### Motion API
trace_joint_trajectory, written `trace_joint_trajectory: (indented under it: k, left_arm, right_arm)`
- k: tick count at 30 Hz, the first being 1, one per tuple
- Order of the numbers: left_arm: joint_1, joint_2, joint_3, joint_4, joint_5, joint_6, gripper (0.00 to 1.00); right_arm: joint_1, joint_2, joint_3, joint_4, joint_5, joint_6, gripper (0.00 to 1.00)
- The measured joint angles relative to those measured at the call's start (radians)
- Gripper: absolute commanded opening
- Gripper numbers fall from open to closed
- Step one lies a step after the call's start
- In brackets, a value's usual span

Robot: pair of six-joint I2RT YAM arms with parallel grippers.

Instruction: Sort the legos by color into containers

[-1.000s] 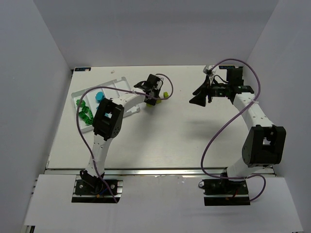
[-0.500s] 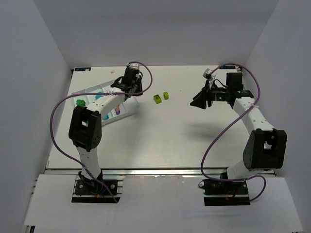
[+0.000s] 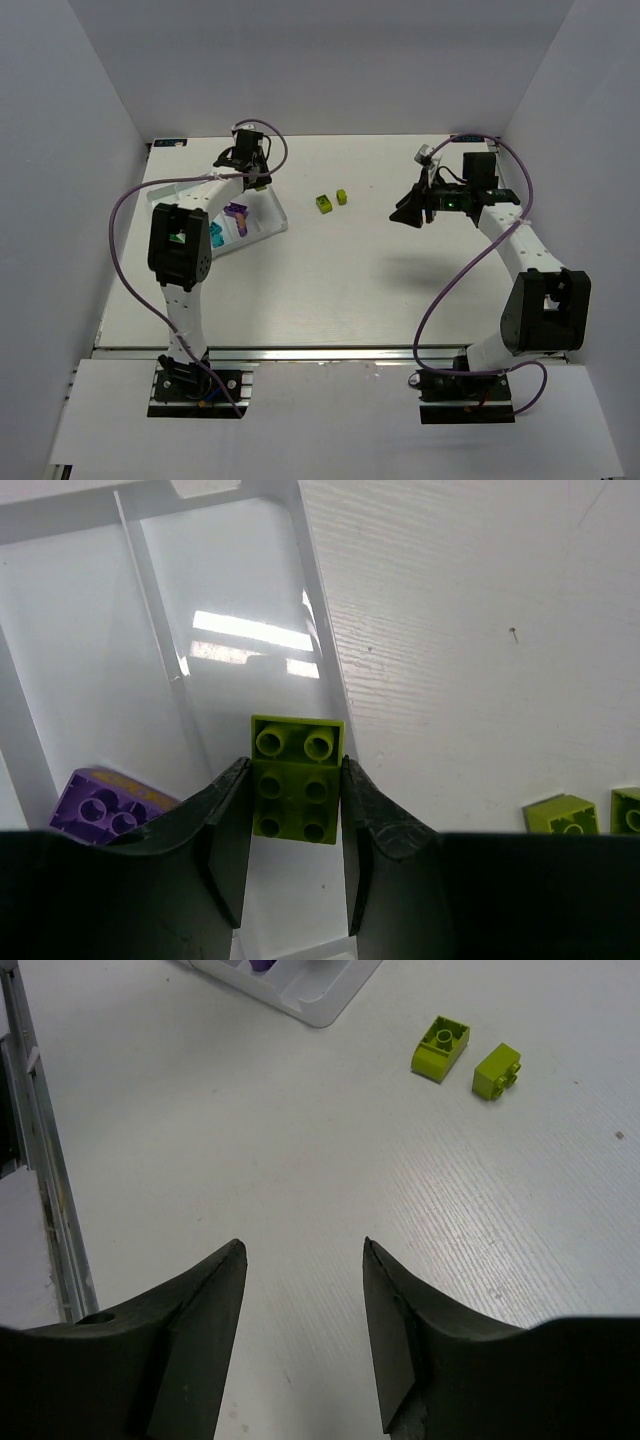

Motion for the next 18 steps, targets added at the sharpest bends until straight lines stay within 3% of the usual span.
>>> trace_joint_trajectory:
  k: [1, 4, 11, 18]
  left_arm:
    - [0.001, 0.013, 0.015, -0.003, -0.005, 0.002, 0.45]
    - [0.001, 0.047, 0.049, -0.026, -0.029, 0.012, 0.59]
    - [0.005, 0.095, 0.116, -0.077, -0.066, 0.031, 0.76]
    - [0.007, 0.088, 0.127, -0.1, -0.063, 0.037, 0.79]
  right_arm:
    - [0.0, 0.0, -0.002, 0.0, 0.002, 0.0, 0.56]
    - [0.001, 0.0, -0.002, 0.0, 0.01, -0.003, 0.57]
    - [0.005, 0.0, -0.002, -0.004, 0.024, -0.023, 0.57]
    - [0.033, 0.0, -0.002, -0.034, 0.06, -0.077, 0.58]
